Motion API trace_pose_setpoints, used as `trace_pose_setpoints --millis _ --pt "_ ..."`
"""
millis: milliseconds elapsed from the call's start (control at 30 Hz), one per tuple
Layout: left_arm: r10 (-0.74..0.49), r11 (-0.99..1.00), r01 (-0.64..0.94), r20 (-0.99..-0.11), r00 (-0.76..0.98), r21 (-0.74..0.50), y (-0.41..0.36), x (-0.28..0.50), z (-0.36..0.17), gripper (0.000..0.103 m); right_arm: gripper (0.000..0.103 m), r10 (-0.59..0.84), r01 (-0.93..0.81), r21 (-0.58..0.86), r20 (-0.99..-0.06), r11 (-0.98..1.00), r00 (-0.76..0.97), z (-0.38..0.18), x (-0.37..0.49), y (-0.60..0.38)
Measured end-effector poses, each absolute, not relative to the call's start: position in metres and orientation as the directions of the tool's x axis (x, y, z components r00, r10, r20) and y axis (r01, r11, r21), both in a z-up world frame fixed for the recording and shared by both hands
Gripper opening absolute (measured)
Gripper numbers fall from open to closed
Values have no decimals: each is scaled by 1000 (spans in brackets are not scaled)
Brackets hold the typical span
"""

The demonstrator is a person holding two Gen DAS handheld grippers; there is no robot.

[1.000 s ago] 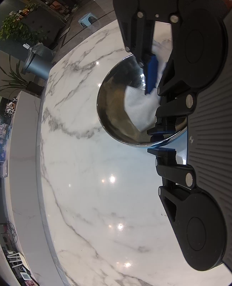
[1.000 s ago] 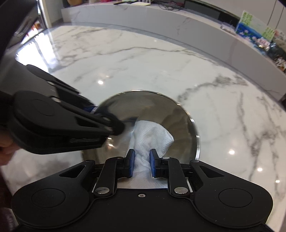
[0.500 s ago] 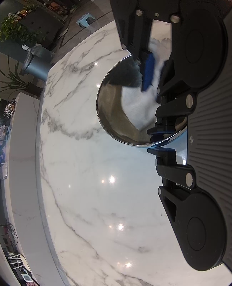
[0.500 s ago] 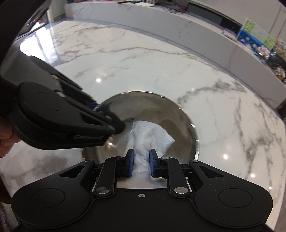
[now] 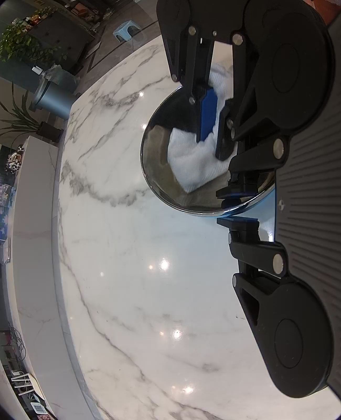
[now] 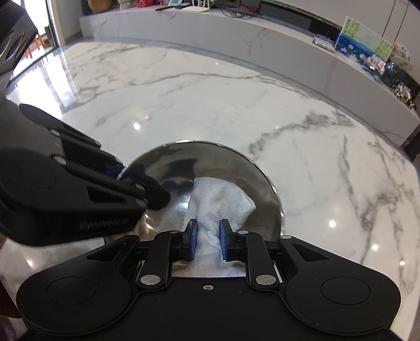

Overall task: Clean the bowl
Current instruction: 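Wipe the bowl's inner wall with the towel in the right gripper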

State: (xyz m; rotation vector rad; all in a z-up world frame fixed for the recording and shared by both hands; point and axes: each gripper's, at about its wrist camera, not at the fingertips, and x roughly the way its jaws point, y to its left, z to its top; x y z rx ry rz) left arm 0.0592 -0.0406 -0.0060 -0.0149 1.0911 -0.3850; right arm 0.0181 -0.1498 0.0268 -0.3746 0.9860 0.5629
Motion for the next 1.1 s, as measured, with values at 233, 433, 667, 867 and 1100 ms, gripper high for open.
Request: trace_pose_setpoints --millis 233,433,667,867,1100 --pt "-312 935 292 -861 401 -203 -40 61 -6 12 17 320 -647 4 -871 763 372 29 13 -145" --pt "-315 934 291 -862 399 -207 -40 61 -6 12 17 313 -663 -2 -880 748 357 31 6 -145" --pt "-317 933 295 -862 395 -208 -40 61 -6 12 15 254 -646 -69 -884 761 393 31 1 -149" --pt "-322 932 292 -859 397 -214 -39 62 -7 12 15 263 -634 -70 -871 770 415 30 7 -151" --pt "-321 932 292 -859 398 -213 -43 58 -5 12 15 294 -626 -36 -860 779 416 26 18 -151"
